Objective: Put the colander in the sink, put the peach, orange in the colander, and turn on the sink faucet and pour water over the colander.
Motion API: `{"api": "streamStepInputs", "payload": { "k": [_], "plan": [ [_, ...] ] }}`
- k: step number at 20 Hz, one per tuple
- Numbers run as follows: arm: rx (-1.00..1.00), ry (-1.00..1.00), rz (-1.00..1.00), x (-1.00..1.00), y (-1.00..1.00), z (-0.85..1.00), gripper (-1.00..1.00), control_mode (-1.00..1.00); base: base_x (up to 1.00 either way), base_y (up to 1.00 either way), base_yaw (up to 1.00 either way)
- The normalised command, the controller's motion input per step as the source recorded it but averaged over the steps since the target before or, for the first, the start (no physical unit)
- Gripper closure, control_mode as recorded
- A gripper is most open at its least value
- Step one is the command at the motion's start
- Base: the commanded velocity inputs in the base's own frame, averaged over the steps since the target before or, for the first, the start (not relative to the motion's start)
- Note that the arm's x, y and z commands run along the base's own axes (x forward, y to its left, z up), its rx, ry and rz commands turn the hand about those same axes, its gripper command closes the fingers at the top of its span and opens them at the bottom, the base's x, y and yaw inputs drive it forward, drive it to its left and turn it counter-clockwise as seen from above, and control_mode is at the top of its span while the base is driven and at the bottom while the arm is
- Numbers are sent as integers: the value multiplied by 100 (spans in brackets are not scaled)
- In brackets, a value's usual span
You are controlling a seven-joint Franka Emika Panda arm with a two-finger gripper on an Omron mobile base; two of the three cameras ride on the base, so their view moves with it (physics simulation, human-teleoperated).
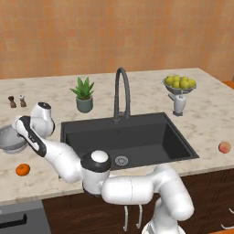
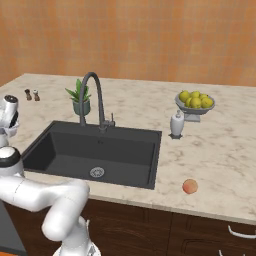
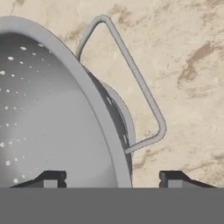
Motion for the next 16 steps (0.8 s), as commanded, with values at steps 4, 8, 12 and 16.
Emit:
{"api": "streamStepInputs", "payload": {
  "k": [4, 8, 12, 16],
  "plan": [
    [-4, 33, 0, -3, -1, -27, 100, -100, 0, 0, 0],
    [-2, 16, -3, -27, -29, 1, 100, -100, 0, 0, 0],
    [0, 6, -5, -51, -56, 38, 100, -100, 0, 0, 0],
    [0, 7, -2, -60, -66, 46, 100, -100, 0, 0, 0]
  ]
}}
